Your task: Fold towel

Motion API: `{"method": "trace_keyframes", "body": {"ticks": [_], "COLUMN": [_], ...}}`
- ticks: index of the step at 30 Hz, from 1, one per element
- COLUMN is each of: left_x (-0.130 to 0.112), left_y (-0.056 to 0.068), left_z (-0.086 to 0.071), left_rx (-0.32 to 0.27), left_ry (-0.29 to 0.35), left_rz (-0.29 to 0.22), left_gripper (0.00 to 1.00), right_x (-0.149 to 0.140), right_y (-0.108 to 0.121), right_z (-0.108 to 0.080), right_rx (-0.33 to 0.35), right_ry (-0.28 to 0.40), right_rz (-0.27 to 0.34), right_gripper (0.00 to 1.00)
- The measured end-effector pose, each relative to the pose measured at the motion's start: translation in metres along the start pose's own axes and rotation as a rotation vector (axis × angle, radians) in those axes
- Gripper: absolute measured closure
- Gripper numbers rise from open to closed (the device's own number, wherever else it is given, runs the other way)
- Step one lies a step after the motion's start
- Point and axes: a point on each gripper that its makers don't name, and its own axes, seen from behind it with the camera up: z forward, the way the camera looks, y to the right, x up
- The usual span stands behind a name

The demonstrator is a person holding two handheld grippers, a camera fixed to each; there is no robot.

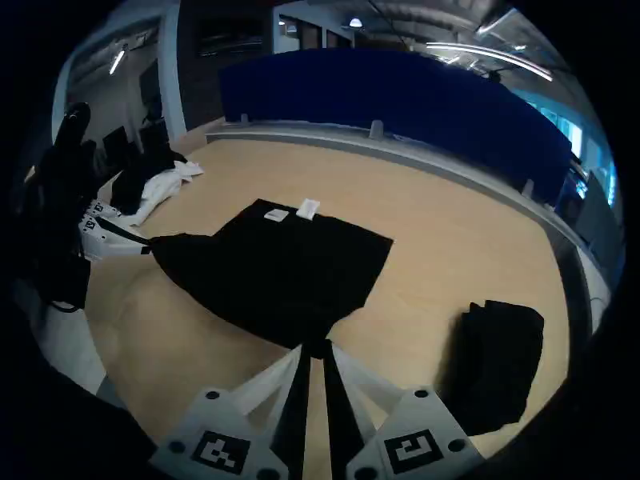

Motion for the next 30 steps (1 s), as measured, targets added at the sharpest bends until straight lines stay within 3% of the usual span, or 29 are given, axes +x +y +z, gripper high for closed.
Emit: {"method": "trace_keyframes", "body": {"ticks": [11,17,30], "left_x": [0.017,0.018,0.013], "left_y": [0.007,0.015,0.015], "left_z": [-0.037,-0.052,-0.050], "left_rx": [0.001,-0.012,-0.009], "left_ry": [-0.005,-0.005,-0.026], "left_rz": [-0.026,-0.043,-0.055], "left_gripper": [0.93,0.93,0.93], "right_x": [0.030,0.025,0.021], "right_y": [-0.009,-0.013,-0.013], "right_z": [-0.035,-0.049,-0.046], "right_rx": [0.007,0.007,0.007], "right_ry": [0.048,0.033,0.013], "right_rz": [0.042,0.046,0.049], "right_gripper": [0.89,0.89,0.89]}}
